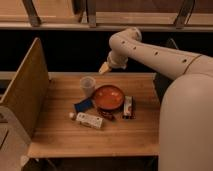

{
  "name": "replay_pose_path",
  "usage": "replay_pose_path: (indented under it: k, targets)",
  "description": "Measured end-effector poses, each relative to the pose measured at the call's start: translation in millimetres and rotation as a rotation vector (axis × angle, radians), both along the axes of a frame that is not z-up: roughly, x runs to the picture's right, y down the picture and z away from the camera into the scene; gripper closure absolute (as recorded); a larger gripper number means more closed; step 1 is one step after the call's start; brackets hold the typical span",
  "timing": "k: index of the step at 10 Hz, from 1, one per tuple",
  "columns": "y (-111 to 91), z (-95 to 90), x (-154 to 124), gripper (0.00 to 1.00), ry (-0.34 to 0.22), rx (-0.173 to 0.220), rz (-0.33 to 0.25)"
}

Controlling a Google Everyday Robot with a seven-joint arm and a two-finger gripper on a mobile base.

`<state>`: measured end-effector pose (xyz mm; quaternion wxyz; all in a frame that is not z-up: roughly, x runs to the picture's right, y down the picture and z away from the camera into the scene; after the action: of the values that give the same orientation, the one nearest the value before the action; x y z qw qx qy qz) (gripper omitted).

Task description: Pick up the ceramic cup

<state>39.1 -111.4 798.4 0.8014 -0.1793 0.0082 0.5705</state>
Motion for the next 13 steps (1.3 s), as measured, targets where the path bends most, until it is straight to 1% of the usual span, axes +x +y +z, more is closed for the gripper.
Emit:
replay_pose_path:
  k: [1,3,5,7,8,9,11,13]
  targets:
    - [-4,1.1,-1,0.20,-0.011,0.007,0.000]
    - [-4,0.7,-1,0.20,-0.011,0.007,0.001]
    - [0,4.7,-4,0.20,-0.012,-0.005,-0.012]
    - [14,20.0,-22,0.20,-0.047,-0.036,-0.036]
    - [23,30.6,-26,0.20,-0.063,-0.060,-0.035]
    - [27,37.4,-28,0.20,-0.074,-0.074,-0.030]
    - [33,54.0,-34,0.20,-0.099,-0.099,-0.017]
    - [37,73.2,-44,0.20,-0.118,-0.126,-0.024]
